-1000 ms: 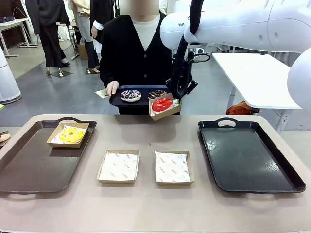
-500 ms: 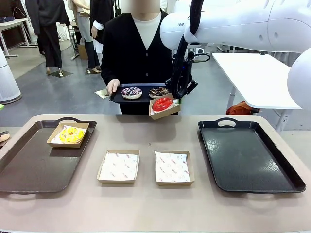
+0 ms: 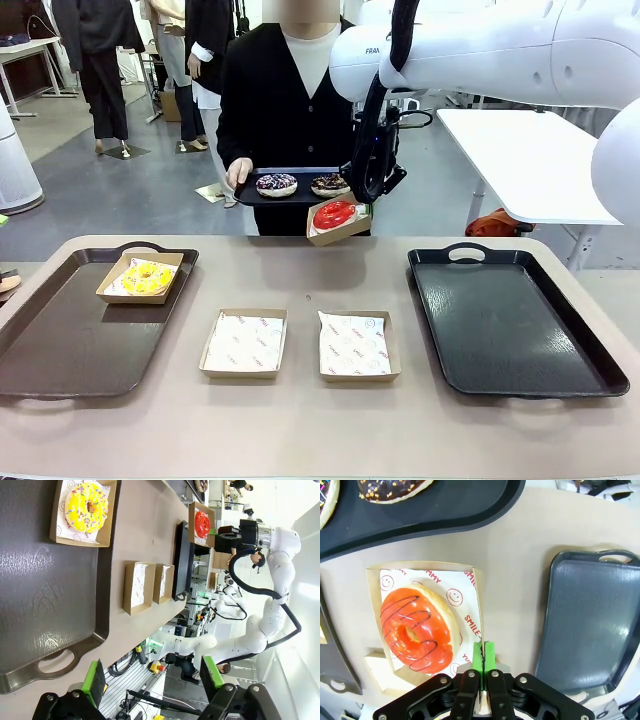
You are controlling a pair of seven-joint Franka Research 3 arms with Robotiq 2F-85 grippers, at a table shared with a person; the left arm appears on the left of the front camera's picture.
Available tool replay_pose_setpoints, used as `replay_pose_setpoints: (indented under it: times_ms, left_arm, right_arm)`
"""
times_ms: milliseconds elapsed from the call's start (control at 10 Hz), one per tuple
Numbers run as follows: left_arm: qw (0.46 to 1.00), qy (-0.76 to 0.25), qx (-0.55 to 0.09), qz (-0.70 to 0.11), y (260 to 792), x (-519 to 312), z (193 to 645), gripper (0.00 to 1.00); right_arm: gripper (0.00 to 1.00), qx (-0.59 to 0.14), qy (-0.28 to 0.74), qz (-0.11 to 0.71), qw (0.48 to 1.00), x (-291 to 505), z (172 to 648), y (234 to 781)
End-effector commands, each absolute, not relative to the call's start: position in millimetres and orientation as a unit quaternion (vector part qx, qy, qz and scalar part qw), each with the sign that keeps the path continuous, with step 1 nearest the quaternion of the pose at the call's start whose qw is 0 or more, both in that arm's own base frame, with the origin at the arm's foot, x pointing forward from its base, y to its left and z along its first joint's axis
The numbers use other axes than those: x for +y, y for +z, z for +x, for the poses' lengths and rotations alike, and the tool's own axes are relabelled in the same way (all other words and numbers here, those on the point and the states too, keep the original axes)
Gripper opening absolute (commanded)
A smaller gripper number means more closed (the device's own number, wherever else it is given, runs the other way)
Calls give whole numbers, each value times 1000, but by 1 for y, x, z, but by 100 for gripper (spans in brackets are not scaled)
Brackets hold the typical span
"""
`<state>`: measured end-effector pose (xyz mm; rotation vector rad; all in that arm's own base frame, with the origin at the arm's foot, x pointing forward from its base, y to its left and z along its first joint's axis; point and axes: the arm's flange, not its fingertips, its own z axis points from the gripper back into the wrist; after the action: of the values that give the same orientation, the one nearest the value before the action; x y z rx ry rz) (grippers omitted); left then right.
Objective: Individually package the donuts and arrange them on the tray.
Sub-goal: Place the picked Paper togo box on the Handle tray while simultaneously picking up another Paper togo box from the table with the other hand.
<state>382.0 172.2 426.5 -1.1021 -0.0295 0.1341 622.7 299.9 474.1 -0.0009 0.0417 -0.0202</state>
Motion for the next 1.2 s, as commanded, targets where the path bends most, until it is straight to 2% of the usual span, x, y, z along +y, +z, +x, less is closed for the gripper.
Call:
replay_pose_setpoints:
  times_ms: [0,300,700,1100]
  left_arm:
    - [850,64,-14,-523,426,172,382,100]
    - [871,58,5,-488,451,157,387,100]
    - [925,7,9,-379,502,98,388,100]
    - [967,-32,13,-252,532,7,395,100]
  right_arm:
    - [1,21,14,5,1000,296,621,475]
    - [1,24,36,11,999,262,596,491]
    - [1,2,22,37,999,163,559,512]
    - [1,-23,-19,42,999,72,534,481]
